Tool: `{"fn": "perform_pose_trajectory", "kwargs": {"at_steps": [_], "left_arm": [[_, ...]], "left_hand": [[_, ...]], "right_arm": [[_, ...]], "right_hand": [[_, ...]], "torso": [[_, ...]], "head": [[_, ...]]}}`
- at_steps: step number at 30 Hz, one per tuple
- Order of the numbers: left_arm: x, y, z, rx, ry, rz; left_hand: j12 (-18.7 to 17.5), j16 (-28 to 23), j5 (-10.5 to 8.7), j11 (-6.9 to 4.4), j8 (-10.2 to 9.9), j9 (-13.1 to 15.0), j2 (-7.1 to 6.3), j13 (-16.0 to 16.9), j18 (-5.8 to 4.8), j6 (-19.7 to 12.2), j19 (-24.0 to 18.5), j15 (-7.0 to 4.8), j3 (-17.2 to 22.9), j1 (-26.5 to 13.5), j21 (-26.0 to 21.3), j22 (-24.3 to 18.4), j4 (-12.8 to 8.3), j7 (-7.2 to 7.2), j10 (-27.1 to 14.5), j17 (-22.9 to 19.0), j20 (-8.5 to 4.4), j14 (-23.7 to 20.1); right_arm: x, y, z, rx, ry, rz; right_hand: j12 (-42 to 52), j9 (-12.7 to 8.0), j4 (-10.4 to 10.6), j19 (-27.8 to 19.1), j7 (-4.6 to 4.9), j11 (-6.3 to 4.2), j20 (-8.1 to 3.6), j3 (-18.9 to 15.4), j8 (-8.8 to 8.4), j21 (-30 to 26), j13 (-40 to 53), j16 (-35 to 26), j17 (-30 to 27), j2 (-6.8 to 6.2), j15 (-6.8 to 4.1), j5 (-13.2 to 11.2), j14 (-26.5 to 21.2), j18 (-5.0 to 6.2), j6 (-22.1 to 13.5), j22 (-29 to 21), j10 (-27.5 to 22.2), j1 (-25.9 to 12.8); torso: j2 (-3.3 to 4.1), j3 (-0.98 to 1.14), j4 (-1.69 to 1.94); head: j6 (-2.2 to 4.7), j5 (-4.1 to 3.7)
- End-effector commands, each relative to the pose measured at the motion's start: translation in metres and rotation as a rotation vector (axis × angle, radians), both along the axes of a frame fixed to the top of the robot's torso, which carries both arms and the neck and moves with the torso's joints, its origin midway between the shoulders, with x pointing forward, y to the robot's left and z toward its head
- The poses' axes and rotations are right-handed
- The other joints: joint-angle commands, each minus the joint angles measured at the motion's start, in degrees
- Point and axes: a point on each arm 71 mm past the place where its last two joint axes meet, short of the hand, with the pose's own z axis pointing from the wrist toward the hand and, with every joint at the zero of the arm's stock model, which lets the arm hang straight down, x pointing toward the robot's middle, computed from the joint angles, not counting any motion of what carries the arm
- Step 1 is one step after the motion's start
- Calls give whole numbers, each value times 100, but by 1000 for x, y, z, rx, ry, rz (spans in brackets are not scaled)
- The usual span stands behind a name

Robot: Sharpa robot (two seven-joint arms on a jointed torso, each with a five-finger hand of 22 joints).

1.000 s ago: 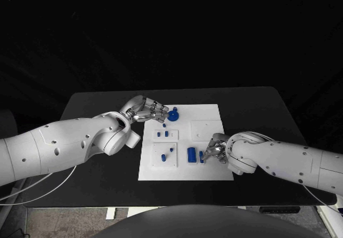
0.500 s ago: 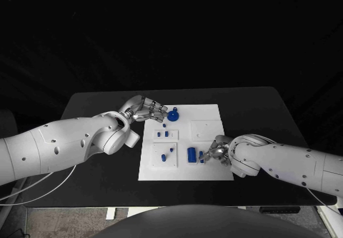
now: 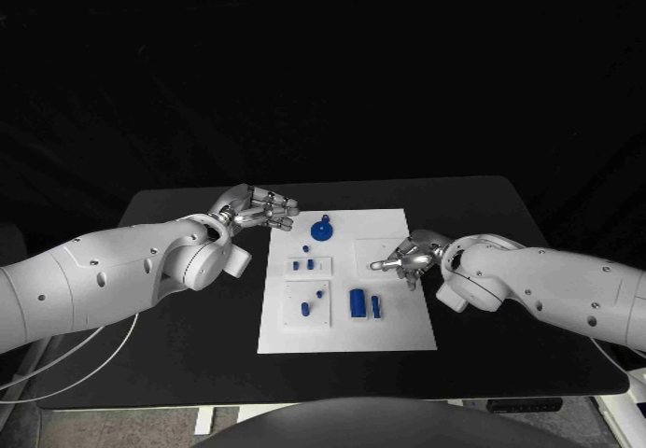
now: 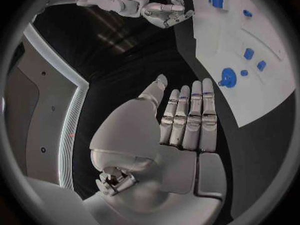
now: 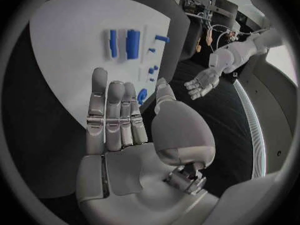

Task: Assemble the parts on the task board

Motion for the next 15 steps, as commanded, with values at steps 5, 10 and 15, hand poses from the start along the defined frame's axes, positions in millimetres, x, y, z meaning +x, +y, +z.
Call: {"fn": "perform_pose_trajectory", "kwargs": {"at_steps": [5,10,15], "left_arm": [[23,27,6,-147,54,124],[42,45,12,-198,55,196],[54,49,16,-240,48,218]], "left_hand": [[-10,-21,-33,-43,-21,0,10,-1,-61,-39,-15,-61,-11,-43,-7,-116,-25,-80,-93,-13,32,-102],[-3,-22,-244,-97,-42,-32,-16,-2,53,-640,-138,-78,-198,-125,-28,-237,7,-162,-520,-52,223,-400],[-11,-26,-153,-174,-44,-39,60,-11,432,-843,-536,-83,-543,-210,55,-404,74,-231,-744,-91,645,-760]], "right_arm": [[44,-11,24,424,-106,-140],[75,-14,38,564,-170,-177],[94,-15,46,640,-223,-197]], "right_hand": [[-1650,-448,-539,-990,265,301,350,181,-26,-258,-2029,-1439,-1584,509,372,-334,-574,8,-558,-1775,-140,420],[-3287,-1054,-831,-2263,302,627,910,485,-32,-254,-3629,-3207,-3291,676,830,-542,-1131,20,-749,-3712,-395,522],[-3949,-1421,-980,-2570,253,671,1512,786,-49,-199,-3667,-3934,-4787,667,935,-546,-1185,533,-1107,-5419,-572,351]], "torso": [[-244,5,-62],[-358,36,-72],[-394,56,-40]], "head": [[335,19],[514,35],[697,24]]}}
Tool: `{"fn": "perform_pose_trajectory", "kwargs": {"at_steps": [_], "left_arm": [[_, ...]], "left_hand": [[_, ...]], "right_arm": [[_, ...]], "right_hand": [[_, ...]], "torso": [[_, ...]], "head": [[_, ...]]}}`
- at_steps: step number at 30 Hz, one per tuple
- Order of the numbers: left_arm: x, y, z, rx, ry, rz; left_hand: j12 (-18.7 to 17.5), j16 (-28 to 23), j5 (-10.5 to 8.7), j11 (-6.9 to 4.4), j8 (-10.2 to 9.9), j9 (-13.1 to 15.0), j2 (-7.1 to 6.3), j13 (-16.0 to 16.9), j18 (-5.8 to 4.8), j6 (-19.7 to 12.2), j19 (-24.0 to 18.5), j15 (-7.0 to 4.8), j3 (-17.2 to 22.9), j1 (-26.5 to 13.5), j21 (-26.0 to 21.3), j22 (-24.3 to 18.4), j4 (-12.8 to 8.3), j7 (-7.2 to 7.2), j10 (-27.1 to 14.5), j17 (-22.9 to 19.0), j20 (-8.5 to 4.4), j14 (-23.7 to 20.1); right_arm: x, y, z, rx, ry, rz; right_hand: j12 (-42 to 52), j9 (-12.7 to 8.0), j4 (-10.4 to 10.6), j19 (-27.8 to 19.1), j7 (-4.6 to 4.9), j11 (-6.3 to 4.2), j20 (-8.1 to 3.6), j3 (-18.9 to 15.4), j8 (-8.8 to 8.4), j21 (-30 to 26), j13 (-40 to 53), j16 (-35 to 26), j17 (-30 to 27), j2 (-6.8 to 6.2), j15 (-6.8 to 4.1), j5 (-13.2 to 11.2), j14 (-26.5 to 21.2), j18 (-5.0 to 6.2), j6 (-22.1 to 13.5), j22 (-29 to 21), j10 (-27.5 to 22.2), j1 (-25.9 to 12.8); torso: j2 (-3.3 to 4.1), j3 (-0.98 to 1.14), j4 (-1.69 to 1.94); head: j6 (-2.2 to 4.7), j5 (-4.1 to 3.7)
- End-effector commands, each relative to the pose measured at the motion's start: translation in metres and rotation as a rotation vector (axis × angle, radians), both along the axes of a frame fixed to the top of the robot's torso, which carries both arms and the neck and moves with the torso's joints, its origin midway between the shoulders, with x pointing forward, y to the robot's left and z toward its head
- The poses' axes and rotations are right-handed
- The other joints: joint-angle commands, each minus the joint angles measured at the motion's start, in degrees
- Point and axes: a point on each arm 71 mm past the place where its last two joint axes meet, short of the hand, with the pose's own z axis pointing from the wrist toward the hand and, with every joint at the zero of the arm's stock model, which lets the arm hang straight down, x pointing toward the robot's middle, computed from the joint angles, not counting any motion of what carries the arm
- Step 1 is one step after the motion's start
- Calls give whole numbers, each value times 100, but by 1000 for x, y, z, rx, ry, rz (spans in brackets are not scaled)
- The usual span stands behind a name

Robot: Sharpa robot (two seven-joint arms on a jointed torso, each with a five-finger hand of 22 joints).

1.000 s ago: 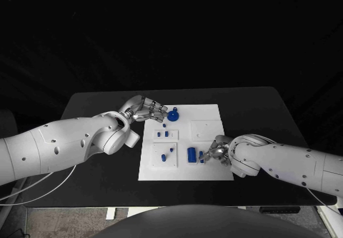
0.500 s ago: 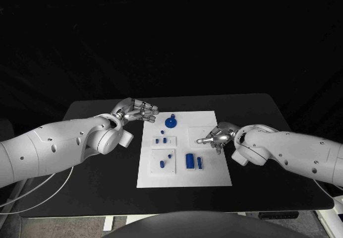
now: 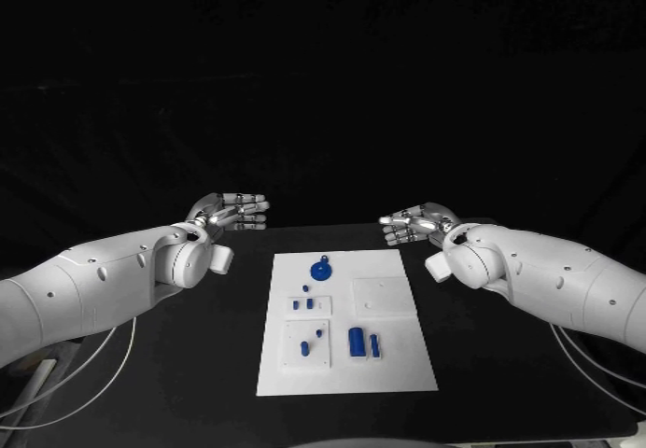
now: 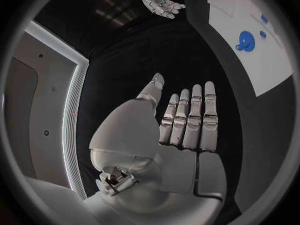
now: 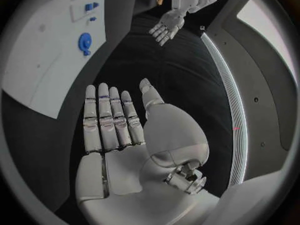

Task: Assemble the parts on the task board

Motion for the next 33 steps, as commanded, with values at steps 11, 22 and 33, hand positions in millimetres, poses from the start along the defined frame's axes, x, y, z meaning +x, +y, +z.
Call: {"fn": "perform_pose_trajectory", "kwargs": {"at_steps": [11,22,33], "left_arm": [[6,-2,0,-58,3,19],[-28,-34,-2,-89,-47,85],[-80,-69,14,-115,-126,176]], "left_hand": [[-349,-372,-325,-490,-360,-333,-77,-342,-815,-5062,-5771,-552,-282,-2781,-411,-860,451,-489,-5718,-376,-1106,-5961],[-349,-372,-325,-490,-360,-333,-77,-342,-815,-5062,-5771,-552,-282,-7533,-411,-860,451,-489,-5718,-376,-1106,-5961],[-349,-372,-325,-490,-360,-333,-77,-342,-815,-5062,-5771,-552,-282,-7533,-411,-860,451,-489,-5718,-376,-1106,-5961]], "right_arm": [[14,5,10,117,-67,-24],[-15,27,19,212,-154,-106],[-70,53,36,301,-229,-240]], "right_hand": [[-399,-364,1010,-5436,-646,-665,-967,348,-376,-397,-333,-406,-508,-646,-639,-1126,-6267,-716,-5532,-1225,-6063,-2680],[-399,-364,1010,-5436,-646,-665,-967,348,-376,-397,-333,-406,-508,-646,-639,-1126,-6267,-716,-5532,-1225,-6063,-6993],[-399,-364,1010,-5436,-646,-665,-967,348,-376,-397,-333,-406,-508,-646,-639,-1126,-6267,-716,-5532,-1225,-6063,-6993]], "torso": [[-38,8,27],[-36,-163,31],[-35,-193,32]], "head": [[214,1],[705,60],[790,71]]}}
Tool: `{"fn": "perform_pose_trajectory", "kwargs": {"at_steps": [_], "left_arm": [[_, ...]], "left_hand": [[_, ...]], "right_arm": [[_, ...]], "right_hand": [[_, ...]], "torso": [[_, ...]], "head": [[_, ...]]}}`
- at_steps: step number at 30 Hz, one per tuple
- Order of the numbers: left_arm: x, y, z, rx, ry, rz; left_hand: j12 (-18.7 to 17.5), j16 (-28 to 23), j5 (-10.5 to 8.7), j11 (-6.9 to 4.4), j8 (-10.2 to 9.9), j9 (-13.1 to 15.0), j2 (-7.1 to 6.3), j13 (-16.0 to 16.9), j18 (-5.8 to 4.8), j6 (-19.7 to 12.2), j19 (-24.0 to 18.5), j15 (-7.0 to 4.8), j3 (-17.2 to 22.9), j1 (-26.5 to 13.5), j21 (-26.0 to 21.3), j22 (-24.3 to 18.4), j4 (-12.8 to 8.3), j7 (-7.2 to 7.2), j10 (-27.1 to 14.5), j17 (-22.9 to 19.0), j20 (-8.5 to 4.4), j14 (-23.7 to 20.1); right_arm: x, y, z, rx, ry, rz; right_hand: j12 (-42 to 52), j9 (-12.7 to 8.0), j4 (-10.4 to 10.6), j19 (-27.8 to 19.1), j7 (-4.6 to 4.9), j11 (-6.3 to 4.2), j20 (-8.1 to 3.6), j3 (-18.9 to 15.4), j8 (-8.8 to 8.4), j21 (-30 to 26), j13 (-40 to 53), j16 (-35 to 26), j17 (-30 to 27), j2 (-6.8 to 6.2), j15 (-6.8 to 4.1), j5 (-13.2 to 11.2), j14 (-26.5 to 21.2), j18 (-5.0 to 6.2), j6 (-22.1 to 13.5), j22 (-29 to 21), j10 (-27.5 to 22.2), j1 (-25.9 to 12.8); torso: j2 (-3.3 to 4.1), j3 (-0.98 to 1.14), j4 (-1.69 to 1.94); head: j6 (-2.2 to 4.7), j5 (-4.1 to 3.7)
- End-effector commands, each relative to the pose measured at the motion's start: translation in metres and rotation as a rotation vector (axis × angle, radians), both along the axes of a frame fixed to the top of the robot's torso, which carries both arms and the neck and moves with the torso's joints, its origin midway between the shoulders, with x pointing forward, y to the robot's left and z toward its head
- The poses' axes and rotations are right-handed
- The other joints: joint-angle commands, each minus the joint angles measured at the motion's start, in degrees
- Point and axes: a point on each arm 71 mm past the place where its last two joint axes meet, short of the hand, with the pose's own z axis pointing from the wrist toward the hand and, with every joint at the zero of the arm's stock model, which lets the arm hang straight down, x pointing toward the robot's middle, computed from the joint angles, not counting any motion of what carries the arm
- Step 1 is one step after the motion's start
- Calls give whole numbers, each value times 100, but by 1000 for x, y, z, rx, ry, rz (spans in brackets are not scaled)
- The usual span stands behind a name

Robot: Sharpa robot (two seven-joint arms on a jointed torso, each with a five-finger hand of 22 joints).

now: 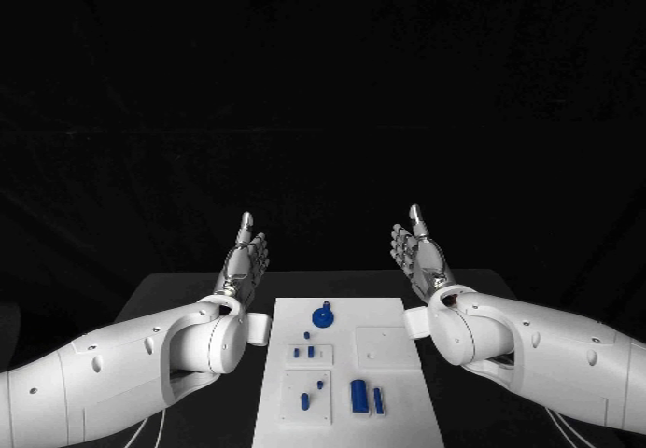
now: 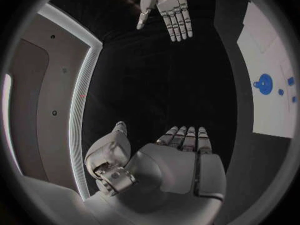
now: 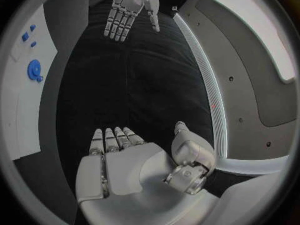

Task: Assemble the parts on the task board

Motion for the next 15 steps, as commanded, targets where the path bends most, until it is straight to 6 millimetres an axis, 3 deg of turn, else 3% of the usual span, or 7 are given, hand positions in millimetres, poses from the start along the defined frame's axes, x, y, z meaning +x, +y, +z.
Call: {"fn": "perform_pose_trajectory", "kwargs": {"at_steps": [1,6,15], "left_arm": [[-7,3,9,67,-90,120],[-14,-1,12,65,-100,133],[-14,-1,12,65,-100,133]], "left_hand": [[-27,-39,-47,-2,-38,-14,-9,-10,-128,-112,-112,-18,-5,-352,-31,-17,47,1,-112,-13,-25,-142],[-27,-39,-47,-2,-38,-14,-9,-10,-128,-112,-112,-18,-5,-352,-31,-17,47,1,-112,-13,-25,-142],[-27,-39,-47,-2,-38,-14,-9,-10,-128,-112,-112,-18,-5,-352,-31,-17,47,1,-112,-13,-25,-142]], "right_arm": [[-9,-5,7,11,-58,-160],[-20,-1,10,20,-62,-184],[-22,-1,11,21,-62,-186]], "right_hand": [[-35,-11,51,-98,-14,-2,-33,9,-41,-37,-11,-31,-13,-10,-2,-40,-134,-79,-108,-12,-139,-223],[-35,-11,51,-98,-14,-2,-33,9,-41,-37,-11,-31,-13,-10,-2,-40,-134,-79,-108,-12,-139,-223],[-35,-11,51,-98,-14,-2,-33,9,-41,-37,-11,-31,-13,-10,-2,-40,-134,-79,-108,-12,-139,-223]], "torso": [[1,-10,0],[1,-10,0],[1,-10,0]], "head": [[5,1],[5,1],[5,1]]}}
